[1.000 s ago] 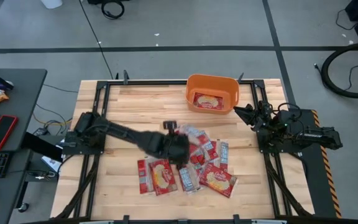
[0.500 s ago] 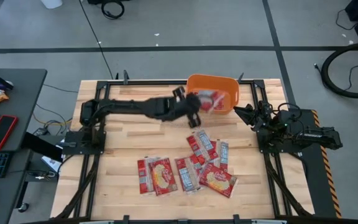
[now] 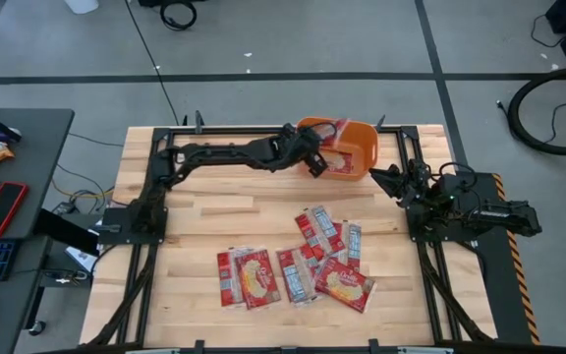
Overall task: Sort popcorn bags into baskets
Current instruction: Put the red popcorn bag into the orange bin
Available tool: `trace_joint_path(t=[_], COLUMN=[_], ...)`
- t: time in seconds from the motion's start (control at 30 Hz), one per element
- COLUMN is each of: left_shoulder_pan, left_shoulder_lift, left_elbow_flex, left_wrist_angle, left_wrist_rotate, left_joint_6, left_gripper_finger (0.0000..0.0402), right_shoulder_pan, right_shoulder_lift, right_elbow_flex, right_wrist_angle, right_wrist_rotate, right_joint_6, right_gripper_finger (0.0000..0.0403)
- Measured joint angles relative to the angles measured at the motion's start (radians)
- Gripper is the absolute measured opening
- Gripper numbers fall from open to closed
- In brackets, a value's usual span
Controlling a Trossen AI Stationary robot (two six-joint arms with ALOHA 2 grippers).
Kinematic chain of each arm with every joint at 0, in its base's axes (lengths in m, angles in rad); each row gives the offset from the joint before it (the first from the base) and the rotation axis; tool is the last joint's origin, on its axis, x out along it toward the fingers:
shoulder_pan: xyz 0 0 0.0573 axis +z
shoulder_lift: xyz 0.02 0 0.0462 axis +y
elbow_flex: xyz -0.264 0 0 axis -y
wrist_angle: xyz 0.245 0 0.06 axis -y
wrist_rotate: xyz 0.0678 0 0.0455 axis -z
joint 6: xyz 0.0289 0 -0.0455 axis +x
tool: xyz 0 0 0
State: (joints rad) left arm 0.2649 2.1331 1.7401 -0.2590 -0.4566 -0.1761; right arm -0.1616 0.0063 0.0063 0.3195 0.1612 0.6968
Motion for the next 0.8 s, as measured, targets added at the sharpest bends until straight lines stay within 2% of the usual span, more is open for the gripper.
trace_joint_path(t=[0.17,0.3,0.47,0.63,0.8], left_shoulder_pan=[0.006,-0.036,-0.144,-0.282,-0.407], left_shoulder_lift=[0.000,-0.042,-0.070,-0.067,-0.057], left_elbow_flex=[0.001,0.001,0.002,0.002,0.000], left_wrist_angle=[0.011,0.008,-0.099,-0.268,-0.425], left_wrist_rotate=[0.031,0.192,0.360,0.366,0.364], left_joint_6=[0.012,0.194,0.409,0.524,0.481], left_gripper_finger=[0.0094,0.0132,0.0136,0.0131,0.0131], right_shoulder_pan=[0.000,0.000,0.000,0.000,0.000], right_shoulder_lift=[0.000,0.000,0.000,0.000,0.000], right_elbow_flex=[0.000,0.000,0.000,0.000,0.000], right_wrist_angle=[-0.002,-0.002,0.000,0.000,0.000], right_wrist_rotate=[-0.001,-0.001,-0.002,-0.001,-0.001], right_joint_6=[0.000,0.000,0.000,0.000,0.000], right_gripper_finger=[0.0170,0.0170,0.0170,0.0170,0.0170])
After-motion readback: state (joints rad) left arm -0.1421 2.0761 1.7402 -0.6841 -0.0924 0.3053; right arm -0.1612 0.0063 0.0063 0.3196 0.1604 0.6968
